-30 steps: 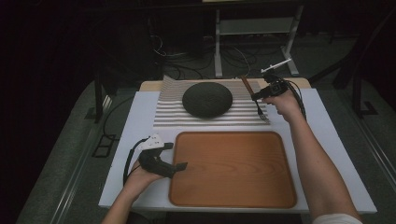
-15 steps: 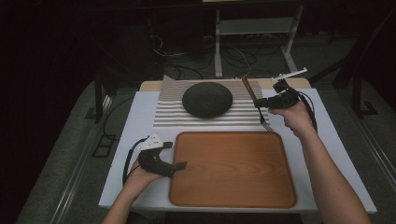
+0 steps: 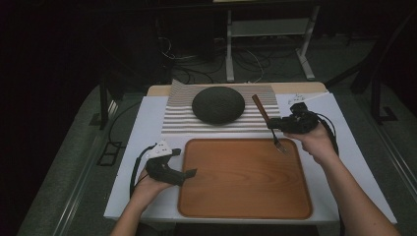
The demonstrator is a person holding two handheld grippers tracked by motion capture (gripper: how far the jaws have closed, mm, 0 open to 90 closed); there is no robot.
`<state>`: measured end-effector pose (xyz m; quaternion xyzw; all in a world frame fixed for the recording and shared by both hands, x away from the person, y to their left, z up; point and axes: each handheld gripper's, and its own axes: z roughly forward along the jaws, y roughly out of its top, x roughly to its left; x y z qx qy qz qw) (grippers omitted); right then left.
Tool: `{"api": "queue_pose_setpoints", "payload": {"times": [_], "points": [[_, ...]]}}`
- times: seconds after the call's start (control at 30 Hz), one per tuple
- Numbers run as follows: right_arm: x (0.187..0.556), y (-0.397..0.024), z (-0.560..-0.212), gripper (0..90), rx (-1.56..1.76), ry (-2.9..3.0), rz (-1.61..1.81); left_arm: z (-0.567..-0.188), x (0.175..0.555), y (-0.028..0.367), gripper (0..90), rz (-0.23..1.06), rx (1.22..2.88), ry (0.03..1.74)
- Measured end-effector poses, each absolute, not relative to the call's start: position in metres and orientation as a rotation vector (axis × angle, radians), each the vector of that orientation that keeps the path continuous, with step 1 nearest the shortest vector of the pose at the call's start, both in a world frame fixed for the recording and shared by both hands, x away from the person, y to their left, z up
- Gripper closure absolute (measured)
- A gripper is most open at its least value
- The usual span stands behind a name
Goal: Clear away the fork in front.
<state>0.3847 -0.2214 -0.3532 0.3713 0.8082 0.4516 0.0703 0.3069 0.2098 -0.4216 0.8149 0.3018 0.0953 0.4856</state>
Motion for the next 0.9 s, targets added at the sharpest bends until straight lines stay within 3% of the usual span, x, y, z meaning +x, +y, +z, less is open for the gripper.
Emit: {"api": "queue_pose_setpoints", "payload": {"times": [0.63,0.9], "points": [[0.334,-0.206,-0.383,76.9,1.046,2.495,1.404,-0.421,0.305,0.210,0.5,0.231,1.972,0.741],[0.329,-0.209,-0.389,76.8,1.073,2.495,1.423,-0.407,0.312,0.188,0.5,0.243,1.985,0.689]]}}
